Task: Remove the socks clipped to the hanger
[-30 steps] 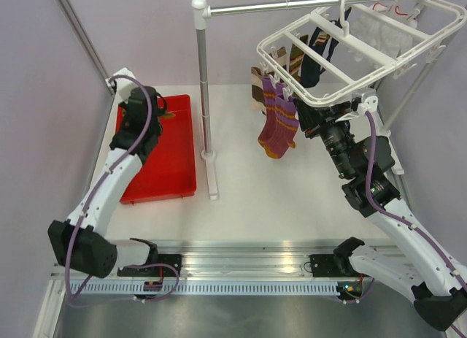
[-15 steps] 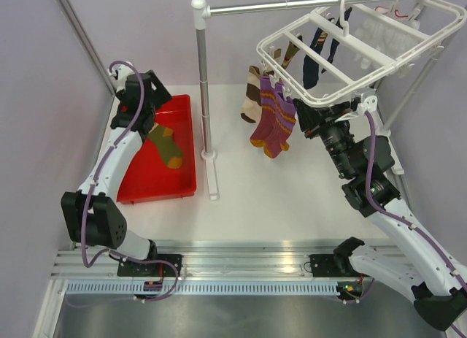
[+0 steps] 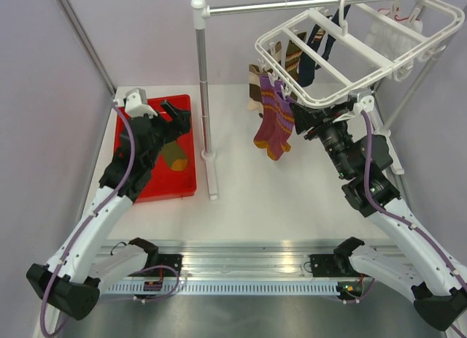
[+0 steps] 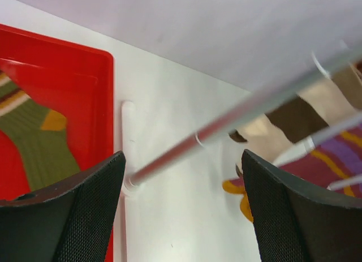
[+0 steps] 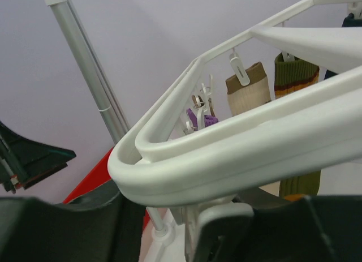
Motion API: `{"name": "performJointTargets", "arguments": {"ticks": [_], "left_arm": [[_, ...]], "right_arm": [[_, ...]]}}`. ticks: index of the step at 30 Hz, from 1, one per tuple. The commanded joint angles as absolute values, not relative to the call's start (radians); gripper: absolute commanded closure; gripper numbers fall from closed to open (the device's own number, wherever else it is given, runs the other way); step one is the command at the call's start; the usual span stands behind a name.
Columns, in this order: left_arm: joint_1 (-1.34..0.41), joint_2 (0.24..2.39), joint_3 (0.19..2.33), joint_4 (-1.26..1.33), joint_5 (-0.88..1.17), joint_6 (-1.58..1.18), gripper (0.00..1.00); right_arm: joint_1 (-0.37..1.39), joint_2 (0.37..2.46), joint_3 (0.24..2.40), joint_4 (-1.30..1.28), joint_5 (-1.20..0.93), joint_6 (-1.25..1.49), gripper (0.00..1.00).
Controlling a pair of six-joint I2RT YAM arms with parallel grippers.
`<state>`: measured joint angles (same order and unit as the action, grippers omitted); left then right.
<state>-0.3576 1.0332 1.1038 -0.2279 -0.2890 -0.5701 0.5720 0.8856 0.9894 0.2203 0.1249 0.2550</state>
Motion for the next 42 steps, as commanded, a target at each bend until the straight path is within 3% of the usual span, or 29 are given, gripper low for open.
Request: {"name": "performJointTargets", "arguments": {"ticks": [1, 4, 8, 16, 25, 29, 31, 35, 38, 42], "left_arm": [[-0.432, 0.939, 1.003, -0.18, -0.324, -0.609, 0.14], [-0.517, 0.871, 0.927, -0.137, -0.324, -0.609, 0.14], [-0.598, 0.885, 0.902, -0.12, -0.328, -0.578, 0.14], [-0.661, 0.914, 0.881, -0.066, -0.288, -0.554, 0.14], [-0.725, 0.968, 0.828, 0.095, -0.195, -0.535, 0.14], [-0.765, 1.02, 0.836, 0.135, -0.199, -0.509, 0.14], [-0.778, 1.048, 0.831, 0.175, -0.201, -0.503, 0.14], [-0.799, 1.104, 0.813, 0.268, -0.164, -0.473, 0.13], [-0.799, 1.152, 0.799, 0.365, -0.089, -0.427, 0.12], [-0.796, 1.203, 0.802, 0.44, 0.023, -0.367, 0.09]], "right_arm": [[0.568, 0.89, 1.002, 0.192, 0.106, 0.239, 0.5], [0.566, 0.887, 0.991, 0.192, 0.083, 0.242, 0.34], [0.568, 0.868, 0.933, 0.215, 0.054, 0.236, 0.23], [0.566, 0.799, 0.756, 0.287, 0.098, 0.186, 0.2], [0.568, 0.942, 0.661, 0.459, 0.084, 0.158, 0.19], [0.568, 1.003, 0.66, 0.502, 0.08, 0.184, 0.26], [0.568, 1.015, 0.666, 0.503, 0.077, 0.19, 0.34], [0.568, 1.016, 0.69, 0.479, 0.083, 0.201, 0.56], [0.568, 1.003, 0.715, 0.433, 0.074, 0.222, 0.79], [0.568, 0.962, 0.729, 0.374, 0.034, 0.258, 0.91]]}}
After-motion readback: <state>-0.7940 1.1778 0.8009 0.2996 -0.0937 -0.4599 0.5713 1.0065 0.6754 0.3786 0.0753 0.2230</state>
